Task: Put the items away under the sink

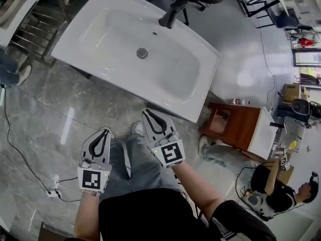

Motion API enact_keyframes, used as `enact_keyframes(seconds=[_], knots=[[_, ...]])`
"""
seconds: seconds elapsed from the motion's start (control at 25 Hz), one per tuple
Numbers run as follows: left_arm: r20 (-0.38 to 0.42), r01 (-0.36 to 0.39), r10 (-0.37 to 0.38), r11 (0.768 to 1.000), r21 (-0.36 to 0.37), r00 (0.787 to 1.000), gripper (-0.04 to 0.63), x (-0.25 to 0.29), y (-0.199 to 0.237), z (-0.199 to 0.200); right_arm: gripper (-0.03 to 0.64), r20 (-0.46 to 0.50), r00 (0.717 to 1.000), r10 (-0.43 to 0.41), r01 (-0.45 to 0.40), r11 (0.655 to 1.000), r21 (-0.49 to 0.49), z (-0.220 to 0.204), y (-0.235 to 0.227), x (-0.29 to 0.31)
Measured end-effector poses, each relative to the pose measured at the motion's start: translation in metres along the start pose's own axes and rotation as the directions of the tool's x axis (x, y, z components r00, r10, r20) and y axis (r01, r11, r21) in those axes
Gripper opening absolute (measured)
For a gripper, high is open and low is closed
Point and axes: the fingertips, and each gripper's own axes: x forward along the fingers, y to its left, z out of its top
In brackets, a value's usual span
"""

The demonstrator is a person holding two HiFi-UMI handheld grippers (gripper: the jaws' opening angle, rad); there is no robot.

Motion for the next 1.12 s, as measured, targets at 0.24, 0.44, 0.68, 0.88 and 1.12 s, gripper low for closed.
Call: enact_keyframes(seconds=[0.24,0.44,0.68,0.88,1.12], knots=[[0.000,0.050,-0.050,0.996,0.074,0.999,0.028,0.004,-0.028,0.047,0.052,0.085,0.992,-0.092,0.092,0.996,0.009,0.051,-0.029,-0.053],[0.020,0.082,-0.085,0.989,0.124,0.996,0.028,0.011,-0.050,0.089,0.052,0.095,0.987,-0.126,0.126,0.992,0.005,0.073,-0.046,-0.083],[0.009,0.137,-0.140,0.979,0.153,0.990,0.028,0.014,-0.083,0.127,0.052,0.076,0.983,-0.170,0.166,0.984,0.060,0.098,-0.057,-0.119],[-0.005,0.162,-0.163,0.976,0.143,0.987,0.028,0.020,-0.094,0.152,0.052,0.082,0.980,-0.183,0.175,0.980,0.100,0.122,-0.059,-0.138],[-0.011,0.211,-0.212,0.969,0.130,0.977,0.028,0.028,-0.114,0.173,0.052,0.101,0.982,-0.158,0.146,0.982,0.121,0.143,-0.058,-0.156]])
